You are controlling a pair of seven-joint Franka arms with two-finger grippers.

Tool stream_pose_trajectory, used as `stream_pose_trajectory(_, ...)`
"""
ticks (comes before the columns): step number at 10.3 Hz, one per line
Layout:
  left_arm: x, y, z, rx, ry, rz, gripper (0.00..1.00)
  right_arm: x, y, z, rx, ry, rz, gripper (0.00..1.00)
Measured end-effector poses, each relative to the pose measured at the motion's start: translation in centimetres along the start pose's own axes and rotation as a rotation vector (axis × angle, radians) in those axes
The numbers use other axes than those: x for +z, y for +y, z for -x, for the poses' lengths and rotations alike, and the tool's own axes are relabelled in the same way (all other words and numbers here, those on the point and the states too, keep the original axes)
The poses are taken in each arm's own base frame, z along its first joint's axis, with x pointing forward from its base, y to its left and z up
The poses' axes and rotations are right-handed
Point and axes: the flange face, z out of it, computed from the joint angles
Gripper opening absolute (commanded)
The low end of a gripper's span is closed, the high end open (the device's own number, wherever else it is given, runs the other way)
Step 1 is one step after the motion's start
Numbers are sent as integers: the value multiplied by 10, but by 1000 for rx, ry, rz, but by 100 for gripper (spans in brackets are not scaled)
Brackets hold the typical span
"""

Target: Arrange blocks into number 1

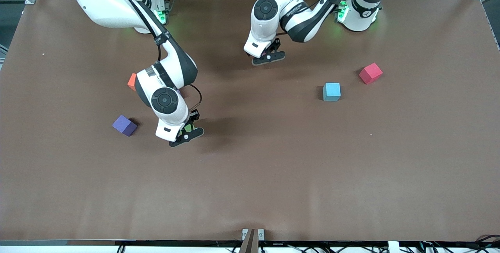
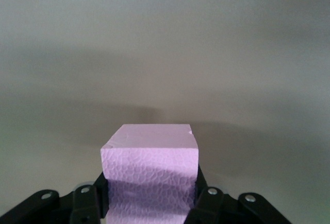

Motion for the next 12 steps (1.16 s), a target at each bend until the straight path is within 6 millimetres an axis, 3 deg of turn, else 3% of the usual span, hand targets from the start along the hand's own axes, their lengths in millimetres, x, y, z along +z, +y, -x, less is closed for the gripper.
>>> stream_pose_trajectory(3,11,14,-17,6,1,25,44,0,0,0,9,-5,-3,0)
stream_pose_trajectory(7,36,25,-3,56,-24,17,44,1,1,1,29,-14,-3,0)
stream_pose_trajectory(12,57,25,1,123,-36,-11,44,1,1,2,33,-17,-3,0)
